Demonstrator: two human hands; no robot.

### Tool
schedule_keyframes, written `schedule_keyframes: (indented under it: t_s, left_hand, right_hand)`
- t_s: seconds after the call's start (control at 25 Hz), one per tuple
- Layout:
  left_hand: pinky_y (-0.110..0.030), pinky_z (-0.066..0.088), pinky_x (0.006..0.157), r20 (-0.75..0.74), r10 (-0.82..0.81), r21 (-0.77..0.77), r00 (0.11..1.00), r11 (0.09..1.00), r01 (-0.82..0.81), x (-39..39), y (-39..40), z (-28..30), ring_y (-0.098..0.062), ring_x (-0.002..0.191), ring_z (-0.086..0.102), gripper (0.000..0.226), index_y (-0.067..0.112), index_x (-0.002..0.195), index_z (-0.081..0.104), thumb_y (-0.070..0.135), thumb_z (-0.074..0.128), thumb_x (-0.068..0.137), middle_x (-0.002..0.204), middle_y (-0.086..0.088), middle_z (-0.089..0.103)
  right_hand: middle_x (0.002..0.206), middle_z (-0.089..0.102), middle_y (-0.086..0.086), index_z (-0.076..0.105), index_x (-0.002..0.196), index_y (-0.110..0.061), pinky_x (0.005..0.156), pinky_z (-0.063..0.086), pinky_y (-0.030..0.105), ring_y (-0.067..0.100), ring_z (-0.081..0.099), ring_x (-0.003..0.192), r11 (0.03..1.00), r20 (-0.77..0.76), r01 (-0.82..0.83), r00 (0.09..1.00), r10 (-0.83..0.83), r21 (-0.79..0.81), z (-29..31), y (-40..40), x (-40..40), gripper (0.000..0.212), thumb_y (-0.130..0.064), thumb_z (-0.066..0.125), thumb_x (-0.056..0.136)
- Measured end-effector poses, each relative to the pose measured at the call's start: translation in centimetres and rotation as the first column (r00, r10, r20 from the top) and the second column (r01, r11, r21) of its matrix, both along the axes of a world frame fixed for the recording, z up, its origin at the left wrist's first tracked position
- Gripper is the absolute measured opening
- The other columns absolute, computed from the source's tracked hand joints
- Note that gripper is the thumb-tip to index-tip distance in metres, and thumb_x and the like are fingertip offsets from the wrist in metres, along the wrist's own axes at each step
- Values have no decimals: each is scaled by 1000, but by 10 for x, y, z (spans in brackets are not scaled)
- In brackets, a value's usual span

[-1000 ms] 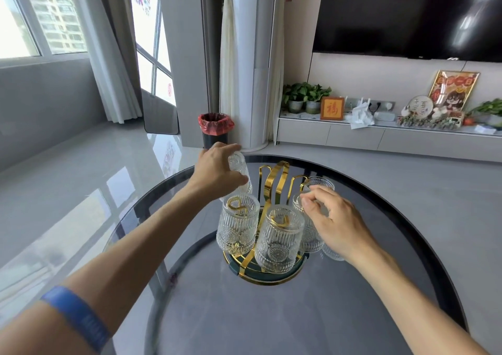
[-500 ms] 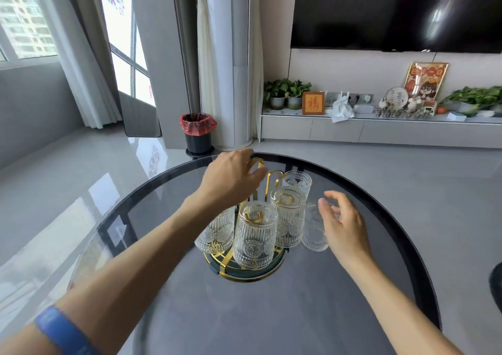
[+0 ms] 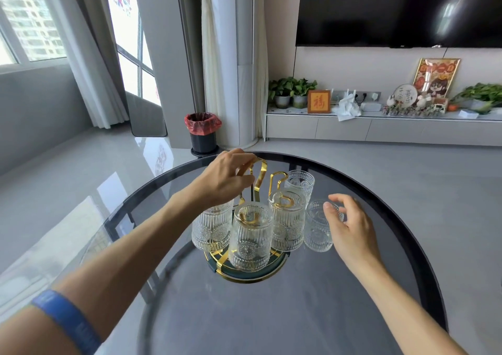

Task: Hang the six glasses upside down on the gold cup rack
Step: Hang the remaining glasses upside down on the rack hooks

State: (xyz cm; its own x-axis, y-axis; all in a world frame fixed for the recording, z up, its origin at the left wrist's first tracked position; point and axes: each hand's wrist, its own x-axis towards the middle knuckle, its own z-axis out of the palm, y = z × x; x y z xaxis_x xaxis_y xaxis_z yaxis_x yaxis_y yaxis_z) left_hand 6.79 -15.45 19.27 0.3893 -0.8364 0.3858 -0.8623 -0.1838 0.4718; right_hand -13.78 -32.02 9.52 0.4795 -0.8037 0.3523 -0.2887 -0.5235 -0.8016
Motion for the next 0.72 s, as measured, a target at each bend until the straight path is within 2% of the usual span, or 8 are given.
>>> schedule_keyframes:
  t_s: [0.08, 0.2, 0.32, 0.4, 0.48, 0.56, 0.64, 0.72]
  left_hand:
    - [-39, 48, 87, 31, -94, 95, 995, 991, 90, 7, 0, 10, -25, 100, 58, 44, 5, 122, 69, -7, 64, 80, 111, -9, 63]
    - [-34, 48, 93, 64, -205, 183, 977, 965, 190, 19, 2, 18, -16, 104, 56, 56, 16, 116, 72, -23, 58, 79, 113, 2, 58]
    - [-45, 46, 96, 302, -153, 279, 941, 958, 66, 35, 8, 22, -24, 116, 52, 36, 22, 108, 77, -6, 65, 90, 128, 2, 61]
    - [-45, 42, 101, 390, -25, 254, 920, 964, -82, 42, 15, 27, -27, 124, 50, 38, 23, 122, 71, 9, 75, 86, 136, -5, 60]
    - [-34, 46, 100, 241, 39, 172, 970, 982, -82, 41, 28, 29, -23, 123, 51, 60, 16, 135, 61, 6, 81, 80, 139, -11, 58]
    - [-18, 44, 90, 13, 53, 76, 999, 996, -54, 23, 45, 26, -16, 121, 50, 70, 18, 143, 53, 4, 79, 80, 142, -9, 55]
    - [-26, 44, 94, -156, 99, -79, 983, 991, -112, -3, 60, 12, -12, 121, 50, 65, 25, 143, 51, 12, 74, 83, 141, -3, 55]
    - [-34, 41, 100, -238, 159, -233, 958, 949, -215, -30, 72, -4, -13, 123, 52, 57, 27, 140, 55, 16, 72, 86, 137, 2, 59]
  right_hand:
    - [121, 64, 3, 63, 114, -17, 93, 46, 42, 26, 58, 113, 1000, -10, 3, 1000, -3, -14, 0, 1, 1, 21, -27, 58, 95]
    - [122, 64, 3, 63, 114, -17, 92, 44, 38, 28, 56, 115, 1000, -36, 8, 999, -9, -30, 0, 1, 1, 22, -26, 60, 94]
    - [129, 59, 2, 59, 122, -18, 93, 38, 32, 27, 51, 121, 999, -133, -46, 990, 43, -25, -3, 4, -2, 36, -30, 67, 89]
    - [138, 53, 3, 54, 131, -17, 100, 36, 36, 28, 46, 128, 994, -230, -66, 972, 43, -91, -8, 8, 0, 54, -30, 73, 83]
    - [149, 45, 10, 48, 140, -13, 106, 33, 43, 34, 40, 135, 982, -265, -24, 964, -27, -186, -16, 9, 7, 70, -26, 78, 78]
    - [154, 38, 13, 36, 148, -13, 106, 32, 43, 36, 38, 137, 996, -248, 37, 967, -57, -84, -20, 8, 15, 85, -24, 80, 76]
    - [154, 38, 12, 29, 151, -16, 102, 37, 41, 34, 43, 134, 986, -209, 87, 976, -55, 144, -22, 5, 21, 94, -27, 82, 74]
    - [149, 44, 11, 32, 149, -18, 100, 39, 39, 30, 48, 130, 969, -228, 123, 971, -73, 214, -23, 5, 22, 96, -32, 85, 70]
